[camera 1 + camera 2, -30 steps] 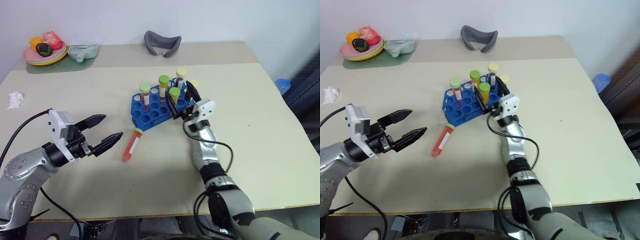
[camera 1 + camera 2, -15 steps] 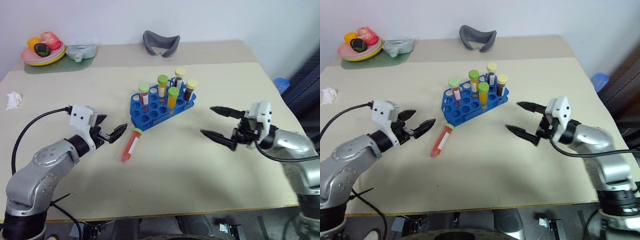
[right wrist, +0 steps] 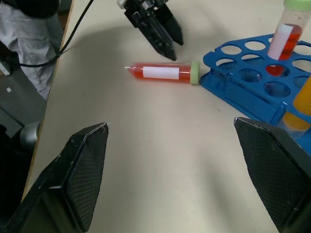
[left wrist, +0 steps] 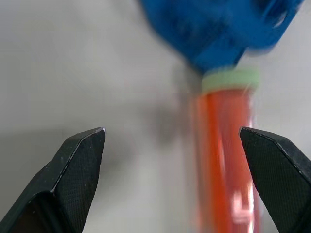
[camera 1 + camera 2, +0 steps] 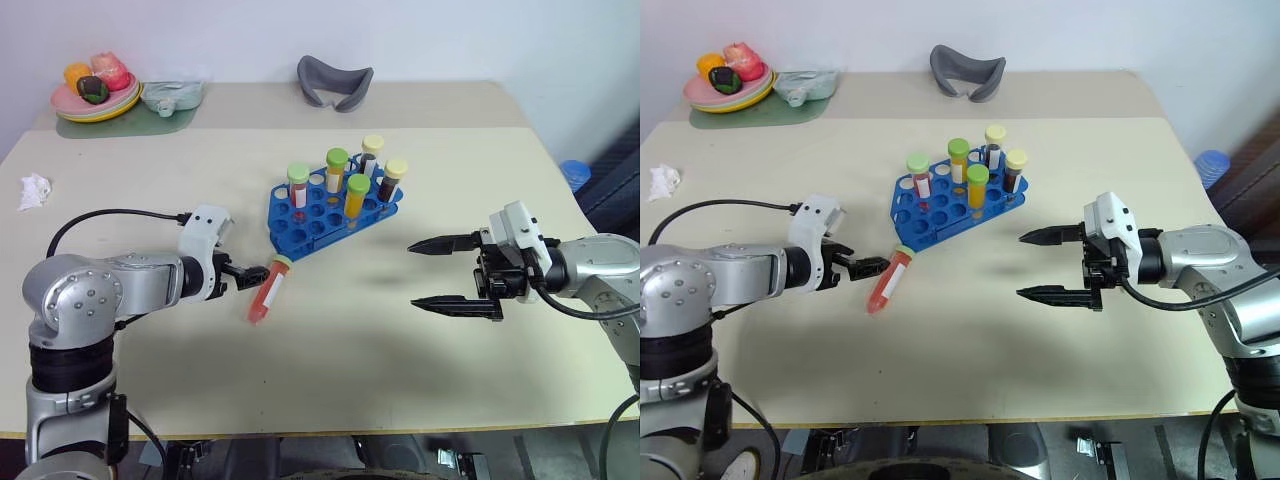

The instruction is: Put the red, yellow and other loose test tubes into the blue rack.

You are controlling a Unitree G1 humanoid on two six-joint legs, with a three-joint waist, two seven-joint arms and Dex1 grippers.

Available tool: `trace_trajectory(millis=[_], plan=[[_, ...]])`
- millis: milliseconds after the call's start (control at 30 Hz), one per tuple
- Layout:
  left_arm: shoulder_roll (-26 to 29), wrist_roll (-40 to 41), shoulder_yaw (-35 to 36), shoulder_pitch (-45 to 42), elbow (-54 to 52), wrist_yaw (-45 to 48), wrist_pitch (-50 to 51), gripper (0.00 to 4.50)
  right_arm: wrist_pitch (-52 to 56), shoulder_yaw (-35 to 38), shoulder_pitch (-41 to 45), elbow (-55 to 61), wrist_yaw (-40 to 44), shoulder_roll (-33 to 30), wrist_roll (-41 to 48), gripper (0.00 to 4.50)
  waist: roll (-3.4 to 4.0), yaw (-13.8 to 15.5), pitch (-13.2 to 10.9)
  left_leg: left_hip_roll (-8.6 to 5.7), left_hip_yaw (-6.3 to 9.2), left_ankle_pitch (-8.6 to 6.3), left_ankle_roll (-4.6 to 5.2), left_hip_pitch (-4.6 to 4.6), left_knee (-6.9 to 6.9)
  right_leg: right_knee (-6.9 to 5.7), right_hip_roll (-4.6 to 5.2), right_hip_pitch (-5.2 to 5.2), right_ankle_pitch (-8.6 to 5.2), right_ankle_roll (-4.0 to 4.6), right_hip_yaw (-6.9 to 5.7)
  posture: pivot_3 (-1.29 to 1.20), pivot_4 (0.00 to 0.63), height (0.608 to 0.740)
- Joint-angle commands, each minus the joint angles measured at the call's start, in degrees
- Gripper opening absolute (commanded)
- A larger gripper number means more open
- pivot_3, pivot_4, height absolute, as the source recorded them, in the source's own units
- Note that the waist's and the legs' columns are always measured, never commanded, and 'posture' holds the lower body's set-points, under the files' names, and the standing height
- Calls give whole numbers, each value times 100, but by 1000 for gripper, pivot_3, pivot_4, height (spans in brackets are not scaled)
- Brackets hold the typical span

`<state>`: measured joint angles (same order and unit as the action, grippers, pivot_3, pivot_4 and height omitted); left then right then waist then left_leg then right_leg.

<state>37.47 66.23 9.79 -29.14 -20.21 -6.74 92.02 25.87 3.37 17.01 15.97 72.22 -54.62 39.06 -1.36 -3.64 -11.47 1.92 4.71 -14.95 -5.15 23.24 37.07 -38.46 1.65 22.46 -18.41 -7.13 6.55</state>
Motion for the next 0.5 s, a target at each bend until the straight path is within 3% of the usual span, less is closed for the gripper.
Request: trace_trajectory(millis=[33,233,467,500], plan=[[232,730,-295,-179,236,-736,48,4500,-24,48,162,34,40,77,-29,4202,0,41,0,-1,3,0,0,4,1,1,2,2,0,0,-3,0,150,740],[331,1458,-600,-568,794,-1753,48,4500,-70,21,188,14,-16,259,-134,4202,1,126,0,-3,15,1,-2,8,1,3,3,0,1,1,-19,0,150,740],[352,1690,-1065,-1171,1460,-2629,48,4500,-107,118,55,86,-111,372,-199,4202,1,129,0,-4,17,3,-4,9,2,4,3,-1,1,1,-24,0,150,740],[362,1694,-1111,-1220,1493,-2671,48,4247,-92,137,27,117,-136,381,-193,4280,1,125,0,-4,17,3,-4,9,2,4,3,-1,1,1,-24,0,150,740]])
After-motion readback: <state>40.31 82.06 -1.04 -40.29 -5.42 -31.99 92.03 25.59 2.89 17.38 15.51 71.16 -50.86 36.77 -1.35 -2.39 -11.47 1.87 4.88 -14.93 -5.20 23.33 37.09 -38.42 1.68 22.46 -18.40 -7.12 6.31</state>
